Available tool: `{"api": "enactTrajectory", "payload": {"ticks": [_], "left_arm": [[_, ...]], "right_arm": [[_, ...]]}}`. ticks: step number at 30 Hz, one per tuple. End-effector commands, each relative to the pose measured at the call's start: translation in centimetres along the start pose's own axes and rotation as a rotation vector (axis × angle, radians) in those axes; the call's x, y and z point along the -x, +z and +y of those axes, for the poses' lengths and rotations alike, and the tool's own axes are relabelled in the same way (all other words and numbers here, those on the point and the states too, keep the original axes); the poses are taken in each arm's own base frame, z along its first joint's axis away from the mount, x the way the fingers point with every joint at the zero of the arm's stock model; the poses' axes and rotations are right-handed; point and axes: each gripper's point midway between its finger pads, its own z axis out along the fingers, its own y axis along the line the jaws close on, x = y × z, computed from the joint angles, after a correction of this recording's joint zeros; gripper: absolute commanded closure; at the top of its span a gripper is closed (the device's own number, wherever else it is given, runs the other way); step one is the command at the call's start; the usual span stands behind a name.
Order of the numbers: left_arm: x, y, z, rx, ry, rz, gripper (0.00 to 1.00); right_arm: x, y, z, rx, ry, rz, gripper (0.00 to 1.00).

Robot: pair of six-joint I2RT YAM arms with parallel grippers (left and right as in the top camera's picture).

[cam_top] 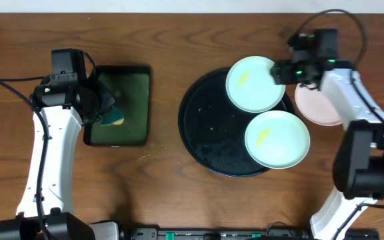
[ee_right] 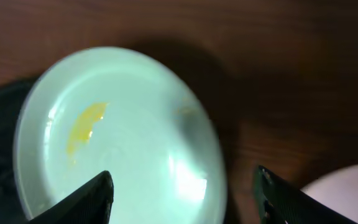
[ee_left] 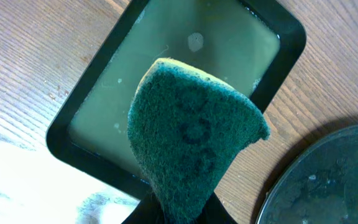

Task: Clean dirty plates on tray and stack at the side
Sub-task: 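Reach the right gripper to the upper green plate's rim and grip it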

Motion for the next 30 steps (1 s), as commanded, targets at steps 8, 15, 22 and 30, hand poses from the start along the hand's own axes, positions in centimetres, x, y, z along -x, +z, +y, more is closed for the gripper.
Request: {"api": "enactTrajectory", "payload": {"ticks": [8,15,22,30], "left_arm": [[-0.3,0.3,0.1,-0.003,0.012,0.018,0.92],[-0.4,0.7,0.2,0.004,0.011,0.03,0.92],[-0.4,0.7,0.2,0.004,0.011,0.031,0.92],[-0.4,0.7,0.2,0.004,0.011,0.03,0.92]], "right_arm": [[-2.5,-1.5,1.7,-0.163,0.325,0.092,0.39],[-6.4,-1.4,0.8,-0.398,0.469,0.142,0.48],[-7.3,-1.1,0.3,-0.45,0.572,0.112,0.43],[-8.3,0.6,0.2,-0.411,0.599,0.084,0.48]]}}
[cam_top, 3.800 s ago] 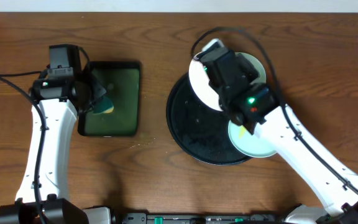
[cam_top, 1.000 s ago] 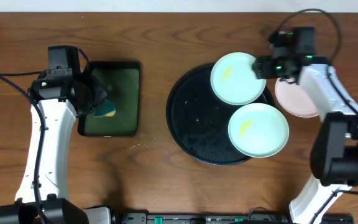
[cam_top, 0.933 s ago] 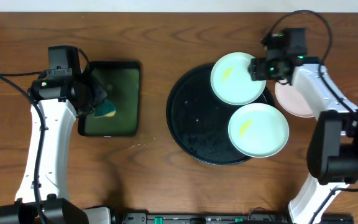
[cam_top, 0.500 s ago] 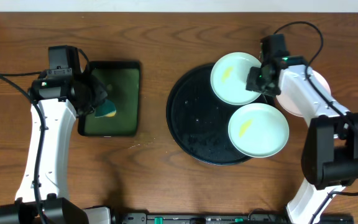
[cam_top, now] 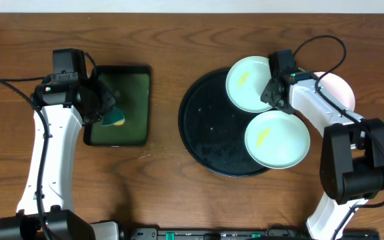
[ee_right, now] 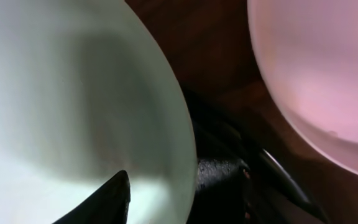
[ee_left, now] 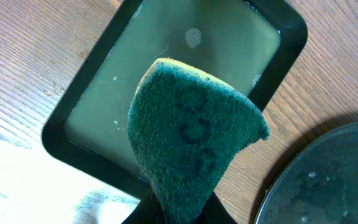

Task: Clean dirty plates on tray and stack at the side
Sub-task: 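Reach the right gripper to the upper green plate's rim and grip it, then bring the sponge with the left gripper onto the green plate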

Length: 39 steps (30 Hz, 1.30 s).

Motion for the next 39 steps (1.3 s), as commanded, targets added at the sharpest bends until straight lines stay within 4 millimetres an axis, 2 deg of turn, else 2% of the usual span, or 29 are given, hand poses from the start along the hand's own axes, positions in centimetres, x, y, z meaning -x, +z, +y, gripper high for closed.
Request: {"api": "enactTrajectory", "payload": {"ticks": [1,4,6,11,13,19,24,27,35,39], "left_arm": [[-0.2,0.4,0.3,0.009,0.012,0.016,0.92],[-0.2,0.4,0.3,0.009,0.012,0.016,0.92],[-0.2,0.4,0.3,0.009,0.012,0.016,0.92],[-0.2,0.4,0.3,0.009,0.012,0.015,0.92],[-0.2,0.4,0.3,0.008,0.012,0.014,0.92],[-0.5,0.5,-0.4,-0.003,0.037,0.02,0.92],[-2.5,0.2,-5.0,-0.181,0.229,0.074,0.93],[-3.7,0.2,-6.9,-0.22,0.272,0.085,0.92],[-6.8,1.1,-12.8,-0.295,0.243,0.114,0.92],[-8.9,3.0,-16.6,-0.339,0.255,0.137,0.92]], "right_arm": [[0.4,-0.4,0.4,0.042,0.013,-0.02,0.48],[0.4,-0.5,1.0,0.063,-0.005,-0.025,0.51],[0.5,-0.5,1.2,0.069,-0.01,-0.031,0.58],[0.6,-0.6,2.2,0.116,-0.076,-0.034,0.84],[0.3,-0.7,2.7,0.143,-0.092,-0.017,0.99],[-1.1,-1.1,4.5,0.25,-0.241,0.037,0.99],[-3.4,-2.3,7.7,0.431,-0.546,0.066,0.99],[-4.4,-2.8,8.5,0.478,-0.593,0.081,0.99],[-5.9,-2.9,8.3,0.504,-0.613,0.143,0.99],[-6.9,-2.3,7.9,0.496,-0.687,0.143,0.99]]}}
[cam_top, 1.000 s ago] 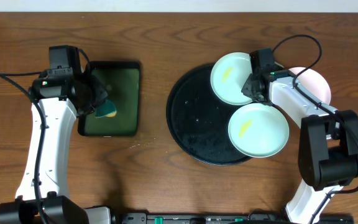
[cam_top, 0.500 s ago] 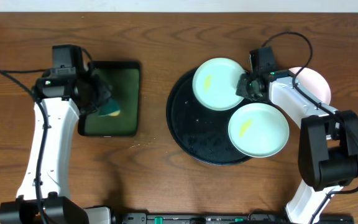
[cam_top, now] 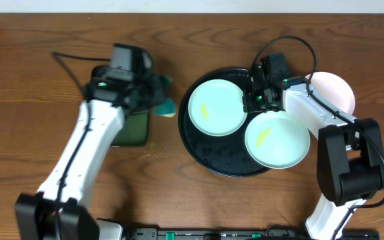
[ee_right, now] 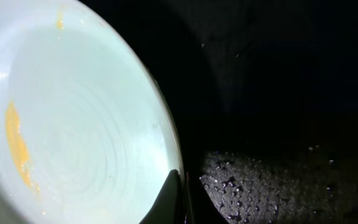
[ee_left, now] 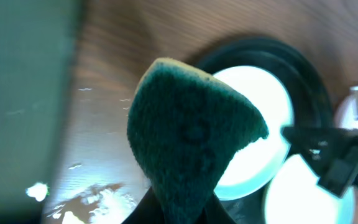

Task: Clean dirty plates on tray and stack at the side
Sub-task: 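Bring the sponge with the left gripper onto the green plate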

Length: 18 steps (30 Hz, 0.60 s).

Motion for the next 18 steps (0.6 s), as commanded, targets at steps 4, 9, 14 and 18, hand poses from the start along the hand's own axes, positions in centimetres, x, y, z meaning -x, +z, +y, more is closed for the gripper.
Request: {"api": "enactTrajectory", "payload": {"ticks": [4,9,14,18], "left_arm": [[-2.9,6.5,-4.1,-0.045,-0.06,0.086,0.92],[-5.3,11.8,-6.7,-0.077,-0.044,0.123,0.92],[-7.5,15.4,-7.6,-0.08,-0.053,0.158,0.92],[-9.0,17.1,-7.6,-0.069,-0.038,0.186,0.92]], "right_arm": [[-1.5,0.5,0.4,-0.021,-0.079,0.009,0.99],[-1.7,0.7,0.3,-0.023,-0.037,0.009,0.99],[-1.7,0.7,0.3,-0.023,-0.038,0.009,0.99],[-1.7,0.7,0.3,-0.023,-0.037,0.009,0.99]]}}
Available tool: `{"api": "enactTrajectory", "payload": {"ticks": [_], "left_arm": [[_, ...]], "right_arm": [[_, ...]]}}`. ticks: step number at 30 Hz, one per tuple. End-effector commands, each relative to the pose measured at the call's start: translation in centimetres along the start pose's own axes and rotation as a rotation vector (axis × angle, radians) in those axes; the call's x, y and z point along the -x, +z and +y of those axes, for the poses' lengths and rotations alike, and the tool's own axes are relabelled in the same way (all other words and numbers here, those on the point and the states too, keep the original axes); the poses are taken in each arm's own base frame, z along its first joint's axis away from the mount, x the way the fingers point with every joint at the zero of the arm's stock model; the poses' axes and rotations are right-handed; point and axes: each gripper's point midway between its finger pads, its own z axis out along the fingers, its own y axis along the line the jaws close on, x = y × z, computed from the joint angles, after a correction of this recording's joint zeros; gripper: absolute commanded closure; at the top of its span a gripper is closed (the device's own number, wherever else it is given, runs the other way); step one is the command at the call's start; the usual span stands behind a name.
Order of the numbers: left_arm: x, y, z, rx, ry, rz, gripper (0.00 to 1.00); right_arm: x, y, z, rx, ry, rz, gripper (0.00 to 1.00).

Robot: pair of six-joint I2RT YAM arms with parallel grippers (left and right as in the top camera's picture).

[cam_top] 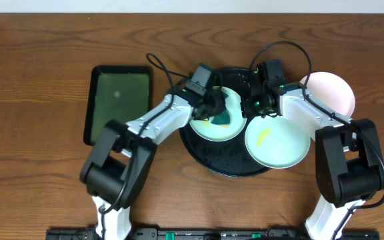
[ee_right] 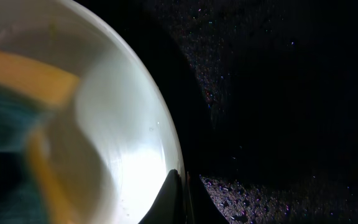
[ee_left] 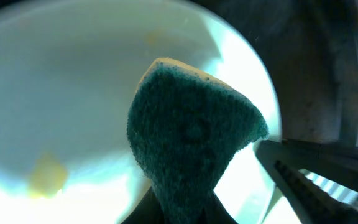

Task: Clean dirty plates on tray and stack at the side
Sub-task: 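Bring the sponge with the left gripper onto the green plate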

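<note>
A pale green plate (cam_top: 209,123) lies on the left half of the round black tray (cam_top: 229,163). My right gripper (cam_top: 249,107) is shut on the plate's right rim (ee_right: 166,149), one finger inside and one outside. My left gripper (cam_top: 217,107) is shut on a green sponge (ee_left: 194,137), and the sponge is pressed onto this plate (ee_left: 73,93). A yellow smear (ee_left: 45,177) shows beside the sponge. A second pale green plate (cam_top: 277,140) with a yellow smear sits on the tray's right side.
A pink plate (cam_top: 331,92) rests on the table right of the tray. A black rectangular dish of greenish water (cam_top: 117,103) stands at the left. The left arm stretches across the table between the dish and the tray.
My left gripper with the sponge was over the table between the water dish and the round tray. Now the sponge is on the plate. The right gripper still grips the plate's rim.
At first my left gripper held the sponge over the water dish and my right gripper stood open above the far plate. Then the right gripper was at that plate's rim. Later the plate lay further left on the tray, gripped. Now the sponge is on it.
</note>
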Motion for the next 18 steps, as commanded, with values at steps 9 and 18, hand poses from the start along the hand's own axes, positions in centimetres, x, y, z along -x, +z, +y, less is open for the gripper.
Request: {"api": "enactTrajectory", "payload": {"ticks": [9,18], "left_arm": [[-0.6,1.2,0.3,0.009,-0.013,0.012,0.67],[0.8,-2.1,-2.0,-0.045,0.059,-0.059,0.66]], "right_arm": [[-0.6,-0.2,0.3,-0.004,0.001,0.007,0.99],[-0.6,-0.2,0.3,-0.004,0.0,0.008,0.99]]}}
